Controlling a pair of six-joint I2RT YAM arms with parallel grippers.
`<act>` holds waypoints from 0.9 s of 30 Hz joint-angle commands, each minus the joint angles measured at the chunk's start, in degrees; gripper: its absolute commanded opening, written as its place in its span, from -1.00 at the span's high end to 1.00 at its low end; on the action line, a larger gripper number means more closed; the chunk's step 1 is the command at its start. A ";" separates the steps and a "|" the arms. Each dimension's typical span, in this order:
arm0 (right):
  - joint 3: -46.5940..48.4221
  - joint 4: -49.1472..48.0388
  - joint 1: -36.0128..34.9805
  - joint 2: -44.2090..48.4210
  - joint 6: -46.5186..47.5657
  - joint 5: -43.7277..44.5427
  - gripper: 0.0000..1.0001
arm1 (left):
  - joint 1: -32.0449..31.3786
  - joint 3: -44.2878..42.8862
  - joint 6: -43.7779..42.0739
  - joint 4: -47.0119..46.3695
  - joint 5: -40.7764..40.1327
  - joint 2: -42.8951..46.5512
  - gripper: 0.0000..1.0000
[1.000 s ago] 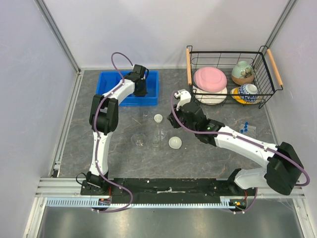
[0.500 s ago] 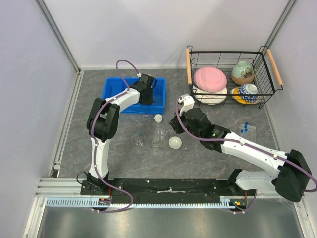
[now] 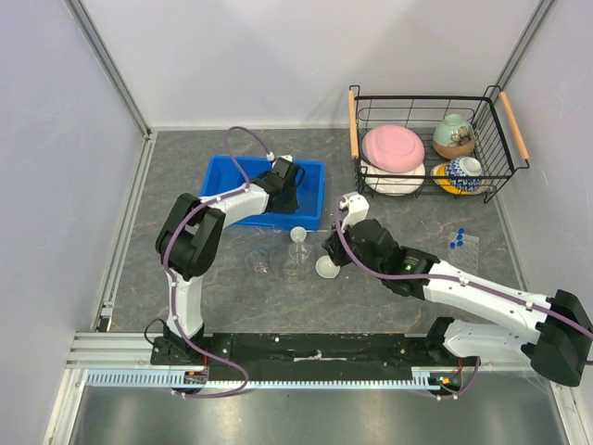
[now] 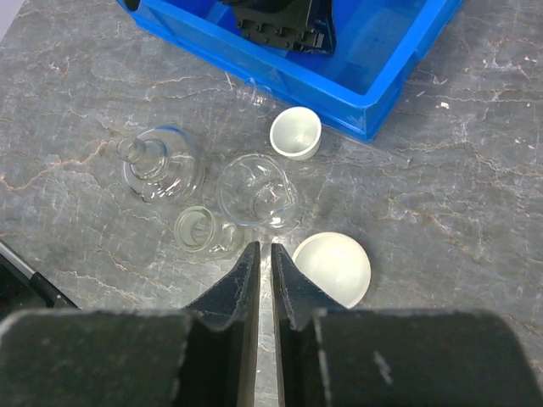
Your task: Organize the chemistry lab equipment
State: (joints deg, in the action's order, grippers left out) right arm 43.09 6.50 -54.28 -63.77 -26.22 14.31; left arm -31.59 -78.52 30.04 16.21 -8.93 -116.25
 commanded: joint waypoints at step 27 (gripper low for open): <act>-1.96 8.53 -9.61 8.04 -6.04 10.57 0.71 | -15.25 20.16 16.98 -6.10 -0.21 4.36 0.96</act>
State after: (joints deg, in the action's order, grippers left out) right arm 41.60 15.20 -62.78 -56.84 -30.79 22.50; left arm -44.03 -63.75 38.17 7.81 -13.43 -107.22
